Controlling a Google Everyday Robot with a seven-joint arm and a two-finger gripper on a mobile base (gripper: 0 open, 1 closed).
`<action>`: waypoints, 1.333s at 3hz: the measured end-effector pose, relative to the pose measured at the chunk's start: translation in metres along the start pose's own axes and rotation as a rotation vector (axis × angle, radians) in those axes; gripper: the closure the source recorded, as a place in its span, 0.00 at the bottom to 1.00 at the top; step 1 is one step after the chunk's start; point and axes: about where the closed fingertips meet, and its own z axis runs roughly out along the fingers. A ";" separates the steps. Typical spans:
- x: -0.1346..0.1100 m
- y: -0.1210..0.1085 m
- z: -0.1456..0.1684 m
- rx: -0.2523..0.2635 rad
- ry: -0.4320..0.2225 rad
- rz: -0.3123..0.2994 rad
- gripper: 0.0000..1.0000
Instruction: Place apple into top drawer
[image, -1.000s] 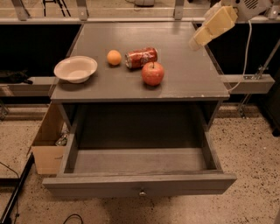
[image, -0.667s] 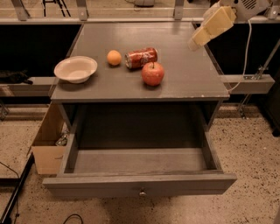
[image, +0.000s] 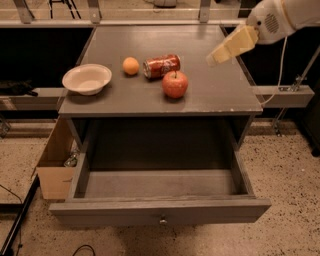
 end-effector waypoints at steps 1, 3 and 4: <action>0.005 -0.020 0.036 0.057 -0.027 0.073 0.00; -0.013 -0.032 0.101 0.086 -0.039 0.096 0.00; -0.014 -0.025 0.130 0.078 -0.031 0.097 0.00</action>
Offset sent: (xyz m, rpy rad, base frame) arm 0.0910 0.0490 -0.0566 0.0547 -0.0253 -0.1634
